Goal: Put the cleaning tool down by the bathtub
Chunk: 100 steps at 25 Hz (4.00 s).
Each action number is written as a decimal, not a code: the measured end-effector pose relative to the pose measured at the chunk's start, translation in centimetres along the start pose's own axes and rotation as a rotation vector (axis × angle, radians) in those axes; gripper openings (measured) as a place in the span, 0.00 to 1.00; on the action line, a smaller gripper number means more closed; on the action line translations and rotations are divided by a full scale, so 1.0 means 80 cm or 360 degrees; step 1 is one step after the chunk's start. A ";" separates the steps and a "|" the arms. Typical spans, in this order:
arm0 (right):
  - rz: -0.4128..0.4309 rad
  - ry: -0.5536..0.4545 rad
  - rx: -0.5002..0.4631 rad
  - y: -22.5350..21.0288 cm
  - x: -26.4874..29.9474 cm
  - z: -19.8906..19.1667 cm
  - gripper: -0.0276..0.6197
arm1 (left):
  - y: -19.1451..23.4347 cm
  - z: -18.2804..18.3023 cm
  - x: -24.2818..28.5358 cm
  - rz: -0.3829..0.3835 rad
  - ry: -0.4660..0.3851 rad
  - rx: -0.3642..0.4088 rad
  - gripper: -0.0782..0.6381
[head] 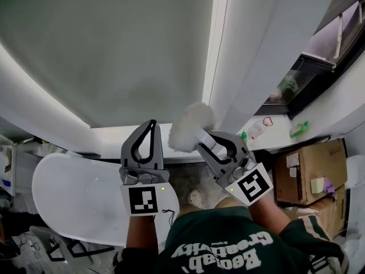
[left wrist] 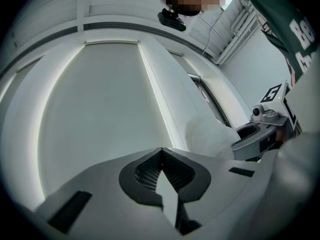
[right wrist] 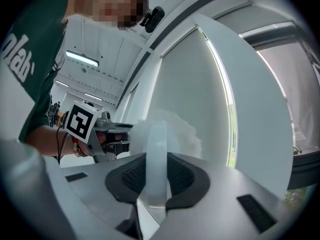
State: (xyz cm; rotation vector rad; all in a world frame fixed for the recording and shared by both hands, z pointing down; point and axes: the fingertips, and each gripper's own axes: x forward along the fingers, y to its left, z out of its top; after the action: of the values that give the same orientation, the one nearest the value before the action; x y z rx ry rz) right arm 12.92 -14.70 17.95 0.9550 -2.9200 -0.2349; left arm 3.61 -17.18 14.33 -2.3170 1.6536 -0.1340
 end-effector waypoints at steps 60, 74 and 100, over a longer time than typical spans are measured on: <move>0.0868 -0.0019 0.0094 0.078 0.158 -0.070 0.19 | 0.086 -0.094 -0.099 0.0710 0.0374 0.0084 0.12; 0.0881 0.0099 0.0056 0.113 0.188 -0.106 0.19 | 0.102 -0.139 -0.127 0.0719 0.0331 -0.0065 0.12; 0.1144 0.0604 -0.0251 0.185 0.309 -0.275 0.19 | 0.151 -0.224 -0.154 0.1030 0.0417 -0.0197 0.12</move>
State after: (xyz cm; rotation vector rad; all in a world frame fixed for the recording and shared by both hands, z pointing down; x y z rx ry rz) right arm -13.34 -20.31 42.31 -0.0967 -2.6212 -0.2032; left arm -15.89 -12.47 29.05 -1.7755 2.5139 -0.2036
